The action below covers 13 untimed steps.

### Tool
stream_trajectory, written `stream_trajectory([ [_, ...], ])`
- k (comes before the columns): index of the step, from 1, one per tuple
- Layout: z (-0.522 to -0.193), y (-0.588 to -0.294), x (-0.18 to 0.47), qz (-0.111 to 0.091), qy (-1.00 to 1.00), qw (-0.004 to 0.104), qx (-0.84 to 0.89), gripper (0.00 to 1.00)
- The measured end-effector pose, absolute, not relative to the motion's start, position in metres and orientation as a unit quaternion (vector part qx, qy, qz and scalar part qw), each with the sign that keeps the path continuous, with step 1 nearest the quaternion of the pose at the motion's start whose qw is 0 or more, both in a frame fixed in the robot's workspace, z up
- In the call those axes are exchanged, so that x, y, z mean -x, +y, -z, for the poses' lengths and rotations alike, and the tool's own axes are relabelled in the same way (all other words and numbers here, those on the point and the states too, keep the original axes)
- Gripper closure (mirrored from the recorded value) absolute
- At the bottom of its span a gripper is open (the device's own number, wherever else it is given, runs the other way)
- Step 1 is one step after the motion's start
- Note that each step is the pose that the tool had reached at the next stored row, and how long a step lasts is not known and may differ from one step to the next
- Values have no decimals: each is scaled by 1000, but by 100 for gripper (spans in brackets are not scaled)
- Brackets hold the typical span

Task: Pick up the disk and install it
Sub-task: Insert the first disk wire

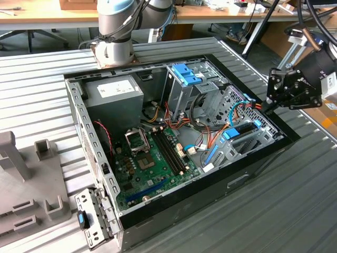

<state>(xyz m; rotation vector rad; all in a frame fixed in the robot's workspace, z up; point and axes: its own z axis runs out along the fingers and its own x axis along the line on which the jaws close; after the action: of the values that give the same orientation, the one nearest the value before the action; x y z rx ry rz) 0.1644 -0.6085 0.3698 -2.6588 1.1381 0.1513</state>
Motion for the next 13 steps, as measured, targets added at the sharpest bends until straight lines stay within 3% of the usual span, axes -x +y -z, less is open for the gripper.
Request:
stream_trajectory([
  [13, -370, -609, -152, -48, 416, 124, 900, 83],
])
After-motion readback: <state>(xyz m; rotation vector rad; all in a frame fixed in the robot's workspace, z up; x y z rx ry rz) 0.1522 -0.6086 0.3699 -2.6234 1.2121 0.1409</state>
